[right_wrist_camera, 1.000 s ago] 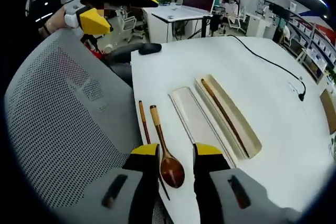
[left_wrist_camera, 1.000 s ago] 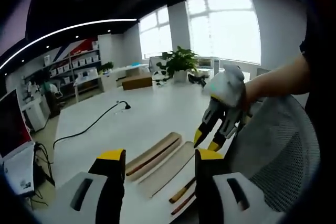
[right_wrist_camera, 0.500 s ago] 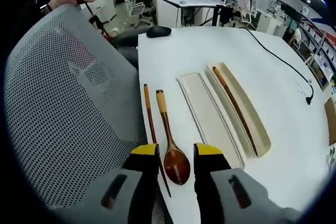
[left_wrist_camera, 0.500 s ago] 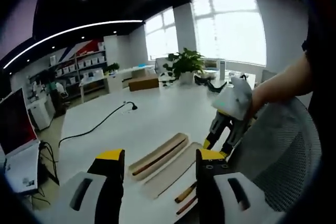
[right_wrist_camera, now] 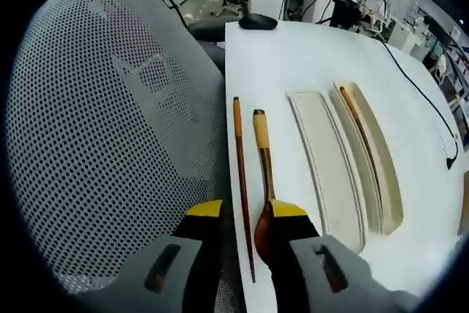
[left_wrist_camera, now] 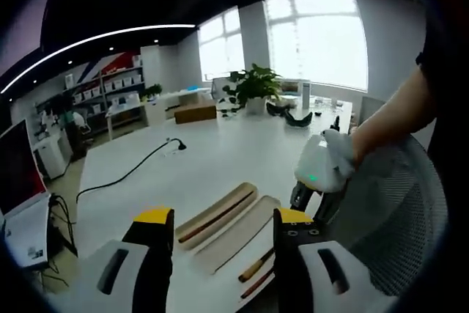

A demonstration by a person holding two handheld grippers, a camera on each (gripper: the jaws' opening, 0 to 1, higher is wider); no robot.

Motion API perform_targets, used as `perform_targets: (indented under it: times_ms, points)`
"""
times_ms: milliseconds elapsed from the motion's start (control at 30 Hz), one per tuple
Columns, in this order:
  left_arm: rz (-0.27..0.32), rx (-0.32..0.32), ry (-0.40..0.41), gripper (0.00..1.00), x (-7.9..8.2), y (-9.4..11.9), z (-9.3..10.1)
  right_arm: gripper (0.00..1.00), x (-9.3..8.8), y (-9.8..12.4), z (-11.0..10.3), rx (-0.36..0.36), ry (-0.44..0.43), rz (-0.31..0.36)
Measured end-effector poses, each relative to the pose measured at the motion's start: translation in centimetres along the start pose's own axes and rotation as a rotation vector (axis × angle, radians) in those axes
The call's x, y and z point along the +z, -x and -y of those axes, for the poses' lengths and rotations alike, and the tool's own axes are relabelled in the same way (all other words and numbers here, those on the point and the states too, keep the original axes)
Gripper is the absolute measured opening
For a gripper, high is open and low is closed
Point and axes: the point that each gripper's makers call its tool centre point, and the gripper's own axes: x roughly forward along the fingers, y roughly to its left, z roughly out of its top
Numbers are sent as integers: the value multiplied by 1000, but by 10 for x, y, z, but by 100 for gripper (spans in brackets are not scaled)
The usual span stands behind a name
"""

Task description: Arrange the utensils inside the cutlery case until each visible utensil rests in its matching compartment.

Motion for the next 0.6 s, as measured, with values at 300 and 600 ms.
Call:
perform_targets:
  times_ms: [300,600]
  points:
    - [5,3,10,55,0,0,-1,13,0,-13,-4,26,67,-44]
    - [3,4,28,55,-2,1,-3,12,-7,-23,-4,38,82,-90]
